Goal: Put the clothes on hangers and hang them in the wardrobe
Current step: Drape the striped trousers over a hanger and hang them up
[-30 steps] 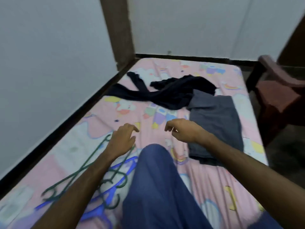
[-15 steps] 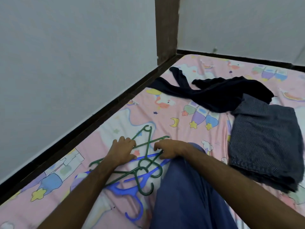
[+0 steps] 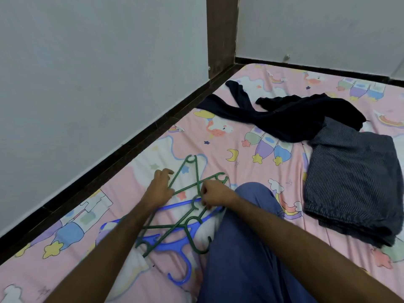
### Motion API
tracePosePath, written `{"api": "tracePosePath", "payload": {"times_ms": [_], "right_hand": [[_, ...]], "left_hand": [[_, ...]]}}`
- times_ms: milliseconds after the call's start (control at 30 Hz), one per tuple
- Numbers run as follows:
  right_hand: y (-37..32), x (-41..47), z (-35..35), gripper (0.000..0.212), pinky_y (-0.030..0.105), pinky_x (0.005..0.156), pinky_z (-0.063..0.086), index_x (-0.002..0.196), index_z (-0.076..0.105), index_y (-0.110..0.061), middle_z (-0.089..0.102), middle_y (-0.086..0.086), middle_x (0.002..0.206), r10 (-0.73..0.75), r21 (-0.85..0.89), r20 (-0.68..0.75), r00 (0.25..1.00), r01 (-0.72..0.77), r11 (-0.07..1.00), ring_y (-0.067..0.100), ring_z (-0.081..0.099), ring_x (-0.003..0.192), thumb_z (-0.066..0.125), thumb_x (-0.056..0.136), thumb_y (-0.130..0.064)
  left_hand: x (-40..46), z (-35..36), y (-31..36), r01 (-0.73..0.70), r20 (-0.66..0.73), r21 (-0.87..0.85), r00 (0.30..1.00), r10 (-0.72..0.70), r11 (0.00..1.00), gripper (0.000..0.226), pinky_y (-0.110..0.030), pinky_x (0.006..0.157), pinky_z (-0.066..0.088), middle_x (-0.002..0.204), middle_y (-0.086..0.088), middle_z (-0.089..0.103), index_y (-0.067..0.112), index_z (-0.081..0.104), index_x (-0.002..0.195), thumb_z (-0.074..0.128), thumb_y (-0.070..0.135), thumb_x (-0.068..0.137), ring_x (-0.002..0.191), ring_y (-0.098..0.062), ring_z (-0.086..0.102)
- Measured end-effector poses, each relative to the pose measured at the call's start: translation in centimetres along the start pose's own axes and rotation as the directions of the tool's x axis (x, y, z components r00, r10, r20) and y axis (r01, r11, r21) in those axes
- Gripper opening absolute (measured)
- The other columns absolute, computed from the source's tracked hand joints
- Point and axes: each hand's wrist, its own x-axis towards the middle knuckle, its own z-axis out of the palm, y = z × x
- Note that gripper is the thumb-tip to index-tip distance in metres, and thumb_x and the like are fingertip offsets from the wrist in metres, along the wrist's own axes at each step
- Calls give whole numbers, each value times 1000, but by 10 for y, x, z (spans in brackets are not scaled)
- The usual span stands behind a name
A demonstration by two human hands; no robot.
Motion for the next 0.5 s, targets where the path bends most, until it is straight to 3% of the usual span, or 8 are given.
{"api": "tracePosePath", "payload": {"times_ms": [67, 133, 200, 267, 400, 433, 500], "right_hand": [[-1, -9, -17, 7, 30, 52, 56, 93, 53, -5, 75, 16, 89, 8, 397, 27, 1000, -18, 918, 30, 74, 67, 53, 94, 2], [-1, -21, -41, 4, 28, 49, 55, 105, 53, -2, 75, 17, 89, -61, 619, 19, 998, 36, 785, 24, 71, 59, 55, 102, -5], [5, -31, -69, 19, 26, 54, 55, 117, 61, 1, 76, 18, 95, -96, 718, -54, 994, 106, 688, 18, 71, 61, 59, 102, -11], [13, -40, -99, 24, 23, 57, 54, 120, 64, 1, 76, 15, 96, -47, 814, -181, 982, 177, 553, 13, 69, 62, 61, 101, -13], [39, -60, -142, 18, 27, 65, 60, 116, 57, -2, 73, 17, 94, 159, 932, -361, 919, 352, 82, 19, 72, 74, 59, 101, -11], [47, -64, -147, 15, 29, 68, 61, 112, 57, -2, 72, 18, 97, 201, 925, -375, 905, 380, 17, 22, 72, 78, 58, 101, -12], [66, -77, -151, 12, 36, 76, 63, 105, 59, -3, 68, 19, 105, 261, 919, -383, 886, 393, 13, 26, 71, 86, 57, 102, -15]], "left_hand": [[3, -10, 6, 97, -1, -127, 995, -98, 987, 38, -26, 70, 44, 102, -5, 60, 15, 54, 121, 65, 5, 87, 87, -18, 59], [5, -22, 20, 183, 25, -348, 982, -186, 920, 19, -28, 62, 46, 84, -6, 68, 12, 61, 114, 58, 9, 95, 68, -17, 59], [5, -31, 41, 201, 97, -610, 979, -180, 767, 18, -28, 49, 45, 71, -10, 66, 8, 63, 111, 48, 10, 103, 50, -18, 54], [8, -36, 70, 178, 137, -767, 984, -113, 616, 18, -26, 39, 44, 69, -15, 63, 5, 59, 110, 42, 10, 106, 40, -19, 51], [24, -31, 141, 115, 83, -922, 991, -102, 371, 17, -22, 34, 38, 74, -13, 54, 5, 51, 109, 35, 9, 108, 35, -15, 43], [29, -26, 161, 107, 75, -940, 991, -109, 324, 16, -20, 34, 35, 74, -11, 51, 8, 49, 106, 33, 8, 108, 35, -13, 41], [37, -12, 204, 102, 81, -959, 993, -90, 263, 14, -18, 35, 32, 72, -8, 46, 11, 44, 104, 31, 7, 108, 35, -11, 38]]}}
